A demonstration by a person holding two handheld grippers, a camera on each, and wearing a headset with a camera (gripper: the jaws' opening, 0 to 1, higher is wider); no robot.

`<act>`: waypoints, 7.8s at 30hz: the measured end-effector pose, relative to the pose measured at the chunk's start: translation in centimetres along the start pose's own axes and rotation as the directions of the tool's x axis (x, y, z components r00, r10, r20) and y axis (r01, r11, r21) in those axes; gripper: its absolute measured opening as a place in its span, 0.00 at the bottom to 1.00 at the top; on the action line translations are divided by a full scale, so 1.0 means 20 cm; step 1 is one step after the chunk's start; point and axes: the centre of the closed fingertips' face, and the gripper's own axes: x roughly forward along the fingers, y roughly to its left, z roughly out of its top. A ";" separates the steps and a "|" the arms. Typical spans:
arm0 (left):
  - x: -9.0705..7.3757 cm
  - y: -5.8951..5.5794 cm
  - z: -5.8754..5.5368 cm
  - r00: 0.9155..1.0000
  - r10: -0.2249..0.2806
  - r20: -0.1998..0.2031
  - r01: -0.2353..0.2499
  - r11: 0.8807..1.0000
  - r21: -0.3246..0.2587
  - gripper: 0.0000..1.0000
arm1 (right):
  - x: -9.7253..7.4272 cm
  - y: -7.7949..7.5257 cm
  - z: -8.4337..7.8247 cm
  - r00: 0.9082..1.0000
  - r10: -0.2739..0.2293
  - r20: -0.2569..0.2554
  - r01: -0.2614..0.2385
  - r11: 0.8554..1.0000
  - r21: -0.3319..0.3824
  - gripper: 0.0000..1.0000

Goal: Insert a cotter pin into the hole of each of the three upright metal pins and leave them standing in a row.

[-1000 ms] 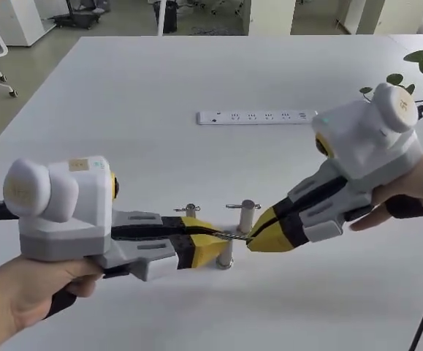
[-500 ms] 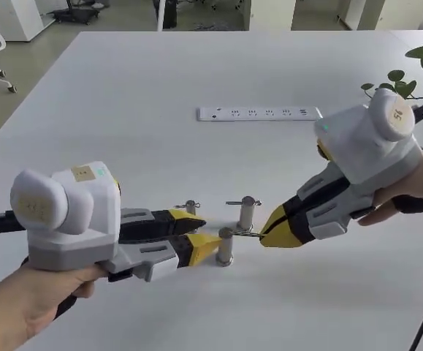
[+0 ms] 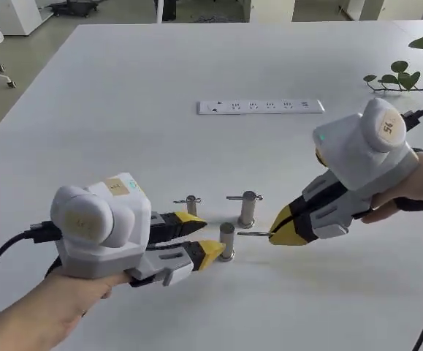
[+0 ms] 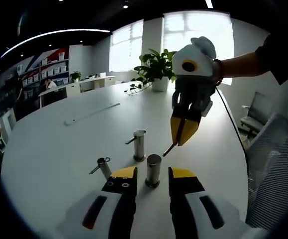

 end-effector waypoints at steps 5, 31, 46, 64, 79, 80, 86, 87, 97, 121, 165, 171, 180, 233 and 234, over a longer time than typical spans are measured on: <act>0.05 0.01 -0.01 1.000 0.015 -0.009 -0.015 1.000 0.010 0.24 | 0.02 -0.01 -0.01 1.000 -0.007 -0.004 0.007 1.000 0.000 0.00; 0.16 0.00 -0.12 0.998 0.024 -0.057 -0.025 1.000 -0.011 0.12 | 0.05 -0.04 0.03 1.000 0.005 -0.006 -0.005 1.000 -0.027 0.00; 0.16 0.00 -0.13 0.999 0.013 -0.046 -0.015 0.999 -0.050 0.12 | 0.11 -0.05 0.08 1.000 0.008 -0.018 -0.009 0.998 -0.067 0.00; 0.17 0.01 -0.13 0.999 0.029 -0.032 -0.032 0.995 -0.093 0.12 | 0.14 -0.06 0.11 1.000 -0.009 -0.026 0.006 0.996 -0.093 0.00; 0.18 0.01 -0.13 0.999 0.039 -0.032 -0.042 0.995 -0.094 0.12 | 0.13 -0.08 0.13 0.999 -0.040 -0.008 0.040 0.997 -0.072 0.01; 0.18 0.01 -0.13 0.999 0.039 -0.032 -0.042 0.995 -0.096 0.12 | 0.12 -0.07 0.13 0.999 -0.042 -0.004 0.042 0.997 -0.069 0.02; 0.19 0.01 -0.13 0.999 0.040 -0.030 -0.043 0.994 -0.101 0.12 | 0.10 -0.08 0.13 0.999 -0.054 -0.006 0.054 0.996 -0.064 0.00; 0.19 0.01 -0.13 0.999 0.041 -0.030 -0.044 0.994 -0.102 0.12 | 0.10 -0.08 0.12 0.998 -0.056 -0.008 0.055 0.996 -0.066 0.00; 0.19 0.01 -0.13 0.999 0.046 -0.026 -0.049 0.993 -0.111 0.12 | 0.12 -0.07 0.15 0.998 -0.056 0.002 0.056 0.996 -0.062 0.00; 0.13 0.03 -0.16 0.996 0.059 -0.064 -0.064 0.994 -0.086 0.24 | 0.15 -0.06 0.21 0.996 -0.082 0.035 0.084 0.996 -0.039 0.14; -0.08 0.02 -0.10 0.996 0.085 -0.018 -0.086 0.994 -0.062 0.43 | 0.18 -0.10 0.16 0.994 -0.110 0.029 0.110 0.994 -0.021 0.08; -0.12 0.02 -0.11 0.996 0.092 -0.016 -0.093 0.994 -0.064 0.44 | 0.13 -0.10 0.12 0.992 -0.121 0.020 0.122 0.992 -0.016 0.08; -0.14 0.04 -0.11 0.994 0.106 -0.021 -0.107 0.993 -0.059 0.44 | 0.02 -0.15 0.05 0.988 -0.151 -0.005 0.151 0.988 -0.015 0.08; -0.20 0.04 -0.06 0.991 0.133 0.007 -0.132 0.989 -0.070 0.45 | -0.17 -0.36 -0.17 0.986 -0.162 -0.026 0.163 0.986 0.024 0.09; -0.20 0.04 -0.06 0.991 0.133 0.007 -0.132 0.989 -0.069 0.45 | -0.17 -0.36 -0.17 0.987 -0.161 -0.026 0.162 0.986 0.026 0.09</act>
